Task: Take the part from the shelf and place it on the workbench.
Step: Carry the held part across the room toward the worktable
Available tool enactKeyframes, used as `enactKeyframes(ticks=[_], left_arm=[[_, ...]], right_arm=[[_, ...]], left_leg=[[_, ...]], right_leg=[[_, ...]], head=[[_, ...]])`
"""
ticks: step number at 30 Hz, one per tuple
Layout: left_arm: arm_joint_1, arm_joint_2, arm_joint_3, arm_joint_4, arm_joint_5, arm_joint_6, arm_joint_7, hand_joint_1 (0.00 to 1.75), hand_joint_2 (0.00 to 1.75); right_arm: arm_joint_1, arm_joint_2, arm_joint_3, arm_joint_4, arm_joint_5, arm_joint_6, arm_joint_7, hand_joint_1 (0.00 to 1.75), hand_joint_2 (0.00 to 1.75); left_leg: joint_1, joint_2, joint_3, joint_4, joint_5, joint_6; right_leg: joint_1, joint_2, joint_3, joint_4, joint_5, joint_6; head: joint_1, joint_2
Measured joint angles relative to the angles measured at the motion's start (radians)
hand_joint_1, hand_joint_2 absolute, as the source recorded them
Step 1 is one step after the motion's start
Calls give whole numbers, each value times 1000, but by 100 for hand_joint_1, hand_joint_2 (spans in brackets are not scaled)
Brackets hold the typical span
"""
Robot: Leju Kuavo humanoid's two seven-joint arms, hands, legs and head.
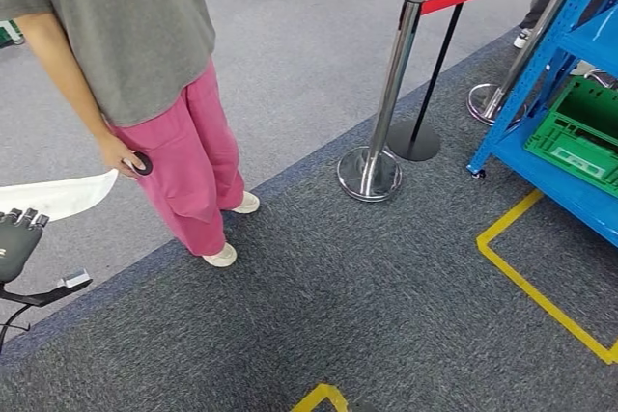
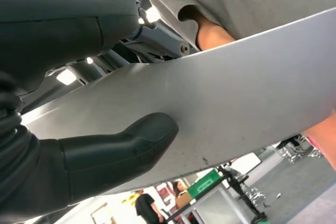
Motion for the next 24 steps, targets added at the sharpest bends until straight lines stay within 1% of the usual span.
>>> enactKeyframes(ticks=[1,2,3,4,5,6,7,8,9,10,11,12,13,14,15,16,17,18,19,20,21,22,23,24], left_arm=[[1,1,0,1,0,0,0,175,175],[0,2,0,3,0,0,1,175,175],[-3,3,-1,5,0,0,2,175,175],[-7,2,-1,6,0,0,4,175,175],[-11,0,-2,8,0,0,6,175,175],[-13,-3,-3,9,0,0,7,175,175],[-14,-5,-4,12,-1,0,8,175,175],[-13,-7,-5,15,-1,0,8,175,175],[-14,-8,-5,18,-1,0,8,175,175],[-15,-9,-5,20,-1,0,8,175,175],[-18,-10,-5,22,-1,0,8,175,175],[-22,-13,-5,23,-1,0,8,175,175],[-26,-16,-5,25,-1,0,8,175,175],[-28,-19,-5,28,-1,0,8,175,175],[-29,-21,-6,30,-1,0,7,175,175],[-29,-21,-5,33,-1,0,7,175,175],[-30,-21,-4,35,0,0,7,175,175],[-32,-20,-2,36,1,0,6,175,175],[-36,-21,0,37,4,0,3,175,175],[-40,-23,2,37,10,1,-3,175,175],[-43,-25,6,36,18,1,-13,175,175],[-45,-26,13,35,29,1,-25,175,175],[-47,-26,22,34,41,1,-39,175,175],[-50,-25,35,31,55,1,-56,175,175]], right_arm=[[0,0,0,0,0,0,0,0,0],[-1,0,0,0,0,-1,0,0,0],[-1,0,0,0,0,-1,0,0,0],[0,0,0,0,0,-2,-1,0,0],[1,0,0,0,0,-2,-2,0,0],[2,0,0,0,0,-2,-2,0,0],[3,-1,0,0,0,-2,-3,0,0],[4,-1,0,0,0,-3,-3,0,0],[4,-1,0,0,0,-3,-3,0,0],[3,-1,0,0,-1,-3,-3,0,0],[3,-1,0,0,-1,-3,-4,0,0],[3,-2,0,0,-1,-3,-4,0,0],[3,-2,0,0,-2,-3,-5,0,0],[2,-3,0,0,-2,-4,-5,0,0],[2,-3,0,0,-3,-4,-6,0,0],[1,-3,0,0,-3,-4,-6,0,0],[1,-3,0,0,-3,-4,-6,0,0],[1,-3,0,0,-3,-4,-6,0,0],[1,-3,0,0,-3,-5,-7,0,0],[2,-3,0,0,-4,-6,-7,0,0],[3,-3,0,0,-6,-7,-7,0,0],[4,-3,0,0,-7,-8,-7,0,0],[4,-3,0,0,-9,-9,-7,0,0],[5,-3,0,0,-11,-11,-7,0,0]], left_leg=[[2,0,-2,0,1,-6],[2,14,-7,8,-6,-10],[0,37,-21,35,-24,-15],[-1,67,-45,84,-52,-18],[-2,92,-77,150,-86,-23],[-1,104,-110,218,-114,-26],[1,110,-133,266,-128,-29],[4,113,-138,278,-123,-32],[6,117,-123,252,-102,-34],[8,129,-89,192,-70,-37],[9,153,-48,121,-43,-40],[8,172,-15,63,-26,-38],[6,184,6,25,-18,-32],[3,187,12,10,-20,-24],[1,173,10,8,-20,-13],[0,162,9,8,-19,-5],[0,152,9,7,-18,1],[1,142,9,6,-16,8],[1,133,9,6,-15,14],[0,123,9,6,-15,18],[-2,112,8,6,-15,21],[-5,100,8,6,-15,23],[-7,88,8,6,-15,24],[-8,76,8,6,-15,24]], right_leg=[[0,-10,2,-4,3,-5],[0,-20,5,-10,7,-11],[-2,-31,8,-16,10,-16],[-3,-43,9,-20,12,-19],[-3,-55,10,-22,13,-21],[-2,-67,9,-22,12,-21],[-2,-79,9,-22,12,-22],[-3,-91,8,-22,11,-21],[-3,-103,8,-21,10,-20],[-3,-114,9,-20,9,-17],[-2,-124,11,-18,6,-12],[2,-133,10,-14,1,-6],[5,-143,11,-11,-3,-1],[8,-152,12,-9,-7,4],[9,-163,14,-9,-10,8],[7,-171,16,-10,-12,12],[5,-164,14,-4,-20,17],[2,-145,5,19,-36,21],[0,-119,-17,66,-63,24],[-1,-90,-48,134,-96,25],[-1,-73,-85,209,-127,23],[0,-64,-117,269,-146,20],[2,-61,-134,295,-146,16],[4,-57,-131,277,-124,11]], head=[[0,0],[-2,0],[-4,0],[-6,0],[-9,0],[-10,0],[-10,0],[-10,0],[-10,0],[-10,0],[-10,0],[-11,0],[-10,0],[-10,0],[-9,0],[-8,0],[-8,0],[-7,0],[-6,0],[-4,0],[-3,0],[-3,0],[-2,0],[-3,0]])
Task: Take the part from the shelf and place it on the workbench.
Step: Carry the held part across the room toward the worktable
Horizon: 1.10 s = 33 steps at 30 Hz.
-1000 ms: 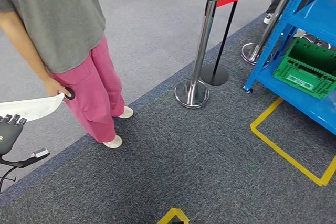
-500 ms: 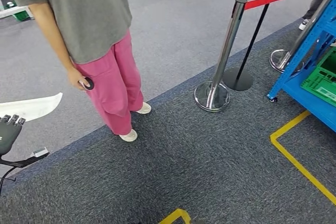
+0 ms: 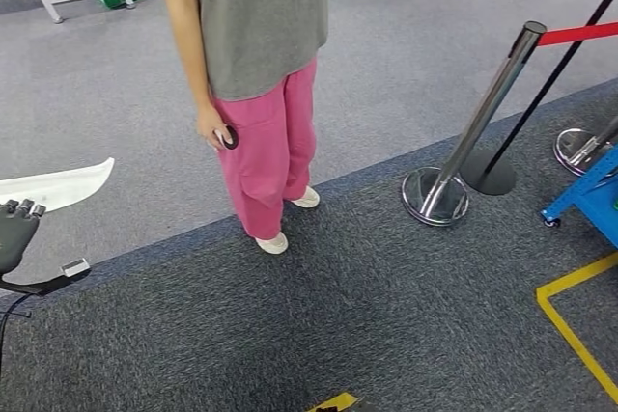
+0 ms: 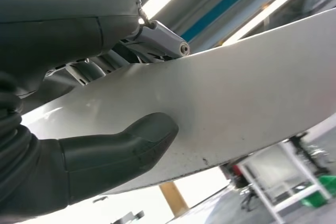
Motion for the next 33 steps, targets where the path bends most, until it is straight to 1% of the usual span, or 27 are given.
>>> enactKeyframes(ticks=[1,3,4,5,7,8,10,11,12,13,14,15,16,17,18,19,20,22,23,25,27,28,29,30,31,32,33], left_arm=[[-4,1,16,-5,15,0,-19,175,175],[-17,4,54,-20,44,0,-56,175,175],[-23,5,73,-28,54,0,-69,175,175],[-29,6,87,-33,60,0,-78,175,175],[-33,13,112,-42,87,0,-105,175,175],[-34,17,126,-48,109,0,-126,175,175],[-44,24,162,-60,155,1,-170,175,175],[-54,26,179,-65,170,1,-184,175,175],[-63,26,193,-68,181,0,-195,175,175],[-70,27,204,-72,188,-1,-203,175,175],[-73,29,212,-75,194,-2,-208,175,175],[-76,31,220,-79,199,-4,-212,175,175],[-79,34,227,-82,202,-5,-214,175,175],[-82,36,233,-86,204,-5,-216,175,175],[-88,38,238,-90,206,-5,-218,175,175],[-92,39,242,-93,207,-5,-218,175,175],[-95,40,244,-94,208,-5,-219,175,175],[-96,44,246,-95,211,-4,-219,175,175],[-97,48,248,-95,212,-4,-219,175,175],[-102,53,253,-96,215,-5,-219,175,175],[-108,54,256,-96,215,-7,-217,175,175],[-110,53,256,-95,215,-8,-216,175,175],[-110,52,256,-94,214,-8,-214,175,175],[-110,52,257,-92,214,-9,-212,175,175],[-110,52,257,-91,213,-9,-210,175,175],[-111,52,258,-91,213,-8,-207,175,175],[-112,52,259,-90,213,-8,-205,175,175]], right_arm=[[0,0,0,0,-2,-2,0,0,0],[-1,0,0,0,-5,-5,0,0,0],[-1,-1,0,0,-6,-6,-1,0,0],[-2,-1,0,0,-6,-7,-1,0,0],[-3,-1,0,0,-9,-8,-3,0,0],[-3,-1,0,0,-12,-8,-4,0,0],[-2,-1,-1,0,-18,-9,-8,0,0],[-1,-1,-1,0,-20,-9,-10,0,0],[0,-1,-1,0,-23,-10,-11,0,0],[1,-1,-1,0,-24,-9,-12,0,0],[1,-1,-1,0,-25,-9,-13,0,0],[1,-1,-1,0,-25,-9,-14,0,0],[1,-1,-1,0,-25,-9,-15,0,0],[1,-1,-1,0,-25,-9,-15,0,0],[0,-2,-1,0,-26,-9,-16,0,0],[0,-3,-1,0,-27,-10,-16,0,0],[0,-4,-1,0,-27,-10,-16,0,0],[-1,-4,-1,1,-28,-10,-17,0,0],[-1,-4,-1,1,-29,-9,-16,0,0],[-2,-4,-1,0,-30,-9,-16,0,0],[-1,-4,-1,0,-32,-9,-15,0,0],[0,-4,-1,0,-32,-9,-13,0,0],[1,-4,-1,0,-33,-9,-12,0,0],[2,-4,-1,0,-34,-9,-11,0,0],[2,-4,-1,0,-35,-10,-10,0,0],[2,-4,-1,0,-36,-10,-10,0,0],[1,-4,-1,0,-36,-10,-10,0,0]], left_leg=[[0,-12,1,0,0,0],[1,-37,0,1,1,-3],[2,-48,-3,2,3,-6],[5,-58,-6,1,6,-12],[10,-76,-10,-3,13,-25],[11,-72,-14,-1,11,-30],[8,-31,-41,51,-24,-36],[7,-1,-68,106,-54,-39],[6,18,-100,173,-86,-42],[7,27,-127,230,-106,-46],[9,33,-142,262,-111,-50],[12,37,-138,257,-97,-53],[14,43,-114,213,-68,-56],[16,57,-76,145,-35,-60],[15,76,-41,79,-13,-62],[14,87,-15,32,0,-58],[12,93,-2,7,3,-52],[9,76,-4,1,1,-34],[10,68,-5,1,1,-27],[11,51,-5,0,3,-15],[10,35,-6,-1,4,-7],[9,26,-6,-1,4,-5],[7,15,-6,-1,4,-4],[6,4,-6,0,4,-4],[6,-8,-6,0,4,-5],[6,-20,-6,0,5,-5],[7,-31,-6,0,6,-7]], right_leg=[[2,8,23,-56,37,-5],[1,50,91,-202,102,-14],[1,67,116,-251,117,-15],[2,76,128,-274,121,-15],[5,61,134,-281,124,-19],[6,52,137,-287,128,-24],[5,30,143,-301,135,-34],[6,18,144,-304,136,-37],[7,5,144,-304,135,-39],[8,-8,144,-304,134,-41],[9,-20,144,-304,133,-41],[8,-33,144,-304,132,-40],[7,-44,145,-303,130,-38],[6,-54,146,-300,127,-34],[8,-64,146,-297,123,-29],[11,-72,144,-293,119,-24],[14,-80,145,-290,115,-20],[17,-96,148,-289,111,-14],[16,-97,149,-287,107,-10],[10,-64,126,-238,75,-1],[7,-19,65,-111,15,4],[7,-10,29,-41,-10,4],[7,-6,3,6,-20,2],[8,-3,-7,15,-11,-1],[8,1,5,-18,16,-5],[7,11,34,-83,54,-8],[5,34,69,-158,85,-11]], head=[[0,0],[0,0],[0,0],[-1,0],[-1,0],[-1,0],[-4,0],[-5,0],[-6,0],[-6,0],[-6,0],[-6,0],[-6,0],[-6,0],[-7,0],[-6,0],[-4,0],[0,0],[0,0],[2,0],[4,0],[4,0],[4,0],[4,0],[4,0],[4,0],[3,0]])
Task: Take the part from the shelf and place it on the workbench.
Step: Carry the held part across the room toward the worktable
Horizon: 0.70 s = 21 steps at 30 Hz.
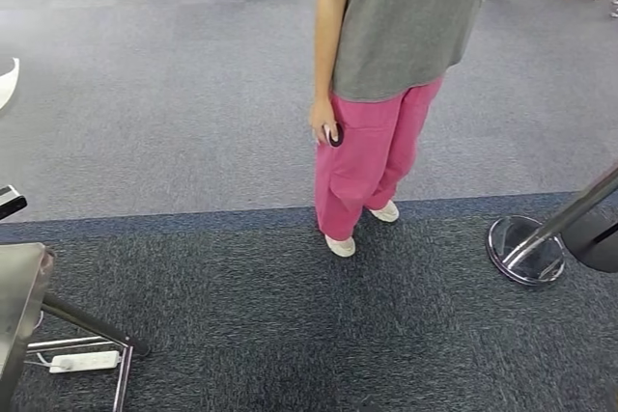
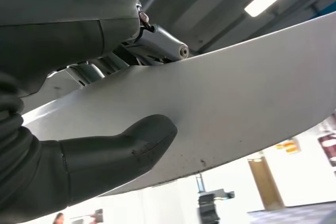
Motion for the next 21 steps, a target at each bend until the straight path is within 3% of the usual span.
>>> enactKeyframes(ticks=[2,3,5,7,9,11,12,13,14,16,18,20,21], left_arm=[[-5,0,1,1,0,0,4,175,175],[-6,0,2,2,-1,-1,4,175,175],[-7,3,3,5,-1,-1,6,175,175],[-11,5,5,9,-2,-2,8,175,175],[-16,4,6,11,-1,-3,10,175,175],[-15,0,6,15,-1,-4,11,175,175],[-13,0,6,18,-2,-6,11,175,175],[-12,-1,6,21,-3,-8,13,175,175],[-13,-1,6,24,-5,-10,15,175,175],[-16,-1,6,27,-12,-14,21,175,175],[-18,-2,6,31,-20,-17,25,175,175],[-16,-1,6,37,-28,-20,29,175,175],[-16,-1,6,40,-32,-21,31,175,175]], right_arm=[[-1,0,0,0,-1,0,1,0,0],[-2,0,0,0,-2,0,2,0,0],[-2,0,0,0,-3,-1,4,0,0],[-2,1,0,0,-3,-1,4,0,0],[-1,1,0,0,-3,-2,4,0,0],[1,1,0,0,-4,-2,5,0,0],[1,1,0,0,-4,-2,5,0,0],[1,1,0,0,-4,-2,5,0,0],[1,1,0,0,-4,-1,5,0,0],[0,1,0,0,-4,-1,5,0,0],[0,1,0,0,-4,-1,6,0,0],[-1,1,0,0,-4,-1,6,0,0],[-1,1,0,0,-4,-1,6,0,0]], left_leg=[[2,-22,-5,1,4,-8],[4,-33,-9,0,8,-14],[10,-47,-14,-5,15,-27],[7,-11,-31,23,-6,-33],[3,46,-81,129,-66,-38],[3,65,-136,252,-116,-43],[3,68,-145,275,-117,-45],[3,71,-132,256,-100,-46],[3,79,-100,200,-70,-46],[-1,122,-21,62,-20,-44],[-7,144,13,-4,-9,-33],[-10,123,10,-8,-9,-19],[-8,111,10,-9,-8,-13]], right_leg=[[-3,33,52,-100,31,0],[-2,37,60,-115,31,-1],[1,16,63,-121,38,-10],[0,-6,66,-132,46,-22],[2,-29,66,-139,49,-29],[3,-52,64,-139,49,-32],[4,-64,64,-139,48,-32],[4,-76,64,-139,48,-31],[4,-88,65,-138,46,-30],[8,-109,67,-135,41,-24],[15,-127,68,-131,35,-16],[16,-146,70,-131,30,-9],[15,-139,68,-125,24,-3]], head=[[0,0],[0,0],[0,0],[-4,0],[-7,0],[-8,0],[-8,0],[-8,0],[-8,0],[-9,0],[-7,0],[-5,0],[-5,0]])
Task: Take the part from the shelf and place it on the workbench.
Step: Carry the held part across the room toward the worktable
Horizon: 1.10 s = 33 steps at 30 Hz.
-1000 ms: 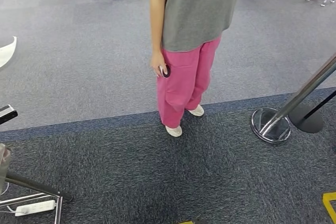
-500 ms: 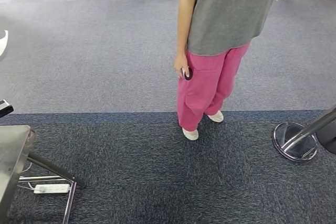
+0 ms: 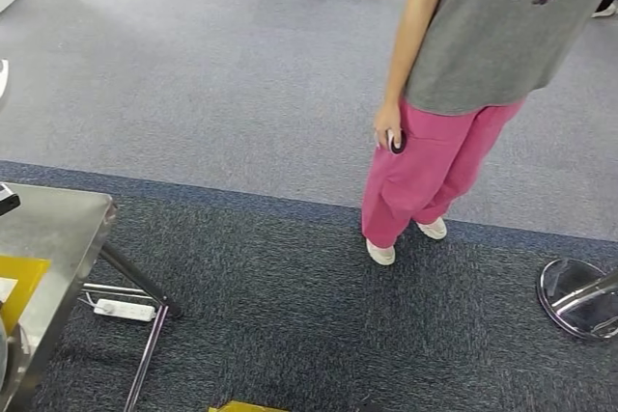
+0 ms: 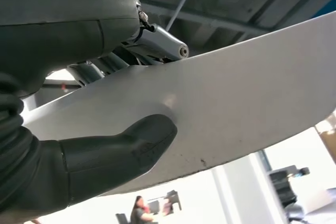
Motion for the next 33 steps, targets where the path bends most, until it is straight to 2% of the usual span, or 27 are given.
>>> enactKeyframes(ticks=[2,3,5,6,7,8,10,11,12,13,14,15,16,17,18,19,20,21,22,23,24,25,27,28,30,32,33], left_arm=[[-1,-1,-1,6,-7,-1,7,175,175],[-2,-3,-2,8,-12,-2,10,175,175],[0,-8,-5,16,-18,-2,15,175,175],[1,-10,-6,21,-20,-3,19,175,175],[1,-12,-6,26,-21,-3,22,175,175],[0,-14,-7,30,-21,-3,24,175,175],[-3,-15,-7,36,-22,-3,27,175,175],[-6,-15,-7,39,-22,-3,28,175,175],[-9,-16,-7,41,-23,-4,29,175,175],[-11,-17,-7,44,-24,-5,30,175,175],[-11,-16,-7,47,-25,-7,31,175,175],[-10,-15,-6,50,-26,-8,31,175,175],[-9,-13,-6,53,-26,-8,32,175,175],[-11,-11,-6,56,-27,-9,32,175,175],[-12,-11,-6,59,-27,-10,33,175,175],[-14,-13,-6,61,-28,-11,34,175,175],[-14,-16,-7,64,-29,-13,35,175,175],[-12,-19,-8,67,-30,-15,36,175,175],[-11,-21,-9,70,-33,-17,38,175,175],[-10,-22,-9,72,-35,-19,41,175,175],[-10,-23,-9,73,-37,-20,43,175,175],[-12,-22,-9,74,-38,-20,45,175,175],[-17,-24,-9,74,-40,-21,47,175,175],[-17,-25,-9,74,-42,-21,47,175,175],[-13,-25,-10,75,-46,-22,49,175,175],[-13,-24,-9,76,-49,-23,52,175,175],[-14,-24,-9,76,-50,-24,53,175,175]], right_arm=[[-1,0,0,0,0,0,1,0,0],[-1,0,0,0,0,0,1,0,0],[1,0,0,0,-2,0,3,0,0],[2,0,0,0,-2,0,4,0,0],[2,0,0,0,-2,0,4,0,0],[2,0,0,0,-2,0,5,0,0],[1,0,0,0,-3,-1,5,0,0],[0,0,0,0,-3,-1,6,0,0],[0,1,0,0,-3,-1,6,0,0],[0,1,0,0,-4,-2,7,0,0],[1,1,0,0,-4,-2,8,0,0],[1,1,0,0,-4,-2,8,0,0],[0,1,0,0,-4,-3,8,0,0],[0,1,0,0,-5,-3,8,0,0],[0,1,0,0,-5,-4,8,0,0],[1,1,0,0,-5,-5,8,0,0],[2,1,0,0,-5,-6,8,0,0],[3,1,0,0,-6,-6,8,0,0],[3,1,0,0,-6,-6,8,0,0],[3,1,0,0,-6,-6,8,0,0],[2,1,0,0,-6,-7,8,0,0],[2,1,0,0,-6,-7,8,0,0],[2,1,0,0,-6,-8,8,0,0],[2,1,0,0,-6,-8,8,0,0],[1,1,0,0,-7,-8,7,0,0],[1,1,0,0,-7,-8,7,0,0],[1,1,0,0,-7,-8,7,0,0]], left_leg=[[5,-20,0,-2,3,11],[6,-30,-1,-1,3,15],[6,-53,-1,-1,3,18],[6,-65,-2,-1,3,18],[6,-78,-1,-1,3,18],[7,-90,-1,-1,3,17],[9,-114,-3,1,4,13],[10,-125,-6,2,5,8],[11,-135,-10,2,8,2],[14,-145,-14,1,11,-5],[17,-154,-16,-3,16,-11],[19,-151,-19,-3,16,-16],[18,-132,-26,7,7,-20],[16,-106,-41,38,-13,-23],[13,-75,-66,90,-43,-25],[11,-56,-98,157,-76,-27],[11,-49,-129,223,-102,-28],[11,-46,-149,267,-113,-30],[11,-45,-152,277,-106,-30],[11,-41,-136,247,-84,-30],[10,-30,-102,188,-53,-29],[8,-3,-62,118,-26,-28],[1,38,-8,22,-2,-20],[-2,45,-1,5,-3,-15],[-1,19,-5,3,-2,-4],[4,-3,-6,2,1,7],[7,-13,-6,1,3,12]], right_leg=[[-5,48,-28,63,-37,12],[-8,77,-59,127,-68,16],[-9,98,-129,266,-119,17],[-9,100,-151,299,-122,16],[-10,102,-152,291,-105,15],[-11,107,-133,241,-70,13],[-18,145,-65,94,-2,10],[-21,165,-39,40,15,10],[-23,179,-25,11,20,9],[-22,182,-21,5,18,6],[-20,172,-20,4,20,2],[-19,162,-20,1,23,-5],[-19,152,-19,-3,26,-12],[-20,142,-18,-7,30,-17],[-20,131,-18,-10,32,-21],[-18,120,-18,-11,32,-23],[-18,108,-18,-11,31,-24],[-17,96,-18,-11,30,-25],[-17,83,-18,-11,30,-25],[-17,71,-18,-11,29,-25],[-17,59,-17,-10,27,-23],[-14,49,-16,-9,25,-20],[-6,29,-14,-3,18,-13],[-2,18,-14,-1,14,-9],[-2,2,-14,2,7,-1],[-6,37,-30,43,-21,12],[-9,65,-54,95,-49,18]], head=[[2,0],[4,0],[5,0],[5,0],[5,0],[5,0],[4,0],[4,0],[4,0],[4,0],[4,0],[3,0],[2,0],[1,0],[-1,0],[-2,0],[-2,0],[-2,0],[-2,0],[-2,0],[-2,0],[-2,0],[-1,0],[-1,0],[0,0],[2,0],[4,0]])
